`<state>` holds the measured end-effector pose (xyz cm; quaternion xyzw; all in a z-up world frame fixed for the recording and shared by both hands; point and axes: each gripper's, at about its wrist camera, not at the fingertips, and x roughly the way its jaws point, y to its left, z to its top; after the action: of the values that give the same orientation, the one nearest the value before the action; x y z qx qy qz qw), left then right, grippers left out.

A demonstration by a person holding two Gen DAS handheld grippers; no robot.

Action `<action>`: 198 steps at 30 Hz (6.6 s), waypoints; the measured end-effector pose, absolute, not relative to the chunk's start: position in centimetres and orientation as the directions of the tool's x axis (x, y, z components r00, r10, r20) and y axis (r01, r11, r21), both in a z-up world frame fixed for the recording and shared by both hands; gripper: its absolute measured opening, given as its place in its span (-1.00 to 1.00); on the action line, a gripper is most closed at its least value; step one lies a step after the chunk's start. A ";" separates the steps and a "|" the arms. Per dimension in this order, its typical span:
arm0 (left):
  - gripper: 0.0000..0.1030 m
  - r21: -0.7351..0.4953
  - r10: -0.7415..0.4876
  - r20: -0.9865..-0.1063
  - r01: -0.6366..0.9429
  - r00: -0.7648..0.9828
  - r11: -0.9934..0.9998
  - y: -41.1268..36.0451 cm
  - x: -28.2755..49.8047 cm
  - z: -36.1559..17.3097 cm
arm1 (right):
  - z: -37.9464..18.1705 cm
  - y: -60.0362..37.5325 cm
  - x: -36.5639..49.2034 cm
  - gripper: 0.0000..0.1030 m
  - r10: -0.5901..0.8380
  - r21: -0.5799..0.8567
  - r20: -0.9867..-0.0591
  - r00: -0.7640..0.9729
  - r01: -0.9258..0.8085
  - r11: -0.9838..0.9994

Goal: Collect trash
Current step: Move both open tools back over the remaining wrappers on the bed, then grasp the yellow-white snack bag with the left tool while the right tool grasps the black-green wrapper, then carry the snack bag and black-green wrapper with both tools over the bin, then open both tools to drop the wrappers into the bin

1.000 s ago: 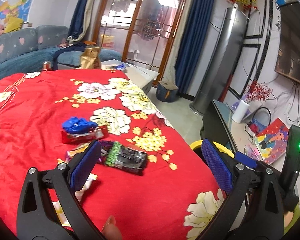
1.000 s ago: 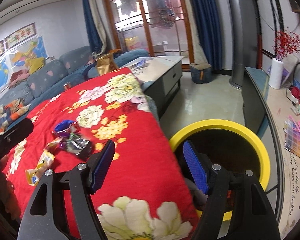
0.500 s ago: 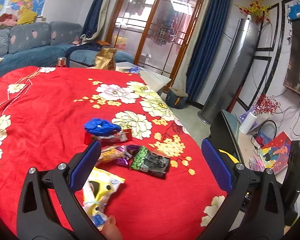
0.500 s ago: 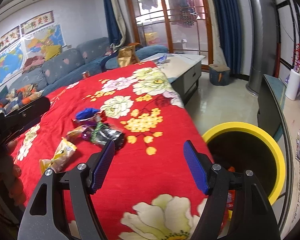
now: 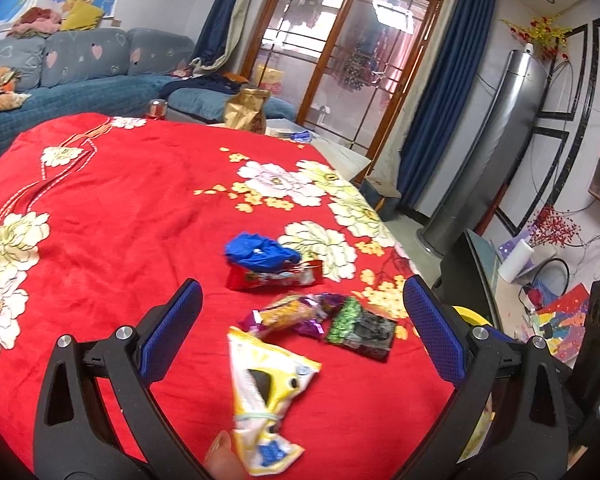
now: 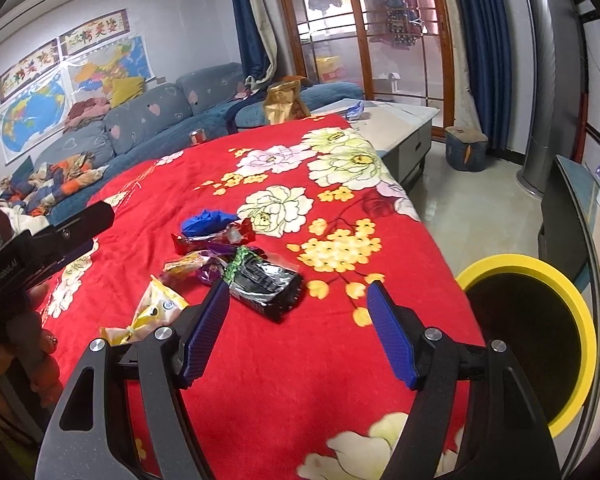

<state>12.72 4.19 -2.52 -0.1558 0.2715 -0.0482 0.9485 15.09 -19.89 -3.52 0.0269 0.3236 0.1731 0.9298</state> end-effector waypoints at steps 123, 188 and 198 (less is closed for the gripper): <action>-0.60 -0.218 -0.479 -0.573 0.439 0.665 0.872 -9.8 13.3 -1.0 | -3.1 -32.1 17.4 -0.41 0.259 0.324 -0.552 0.792 -0.083 0.942; -0.57 -0.179 -0.548 -0.697 0.628 0.462 0.757 -25.1 14.4 -7.4 | -9.0 -46.7 16.0 -0.37 0.051 0.348 -0.650 0.758 0.238 0.907; -0.54 -0.180 -0.519 -0.732 0.609 0.441 0.772 -26.3 16.2 -9.2 | -9.9 -47.3 16.1 -0.32 0.064 0.364 -0.662 0.747 0.245 0.898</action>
<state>16.18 -26.35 -9.16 0.0549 0.4105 -0.3330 0.8471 16.10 -47.34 -9.90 0.2199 0.3523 -0.0499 0.9083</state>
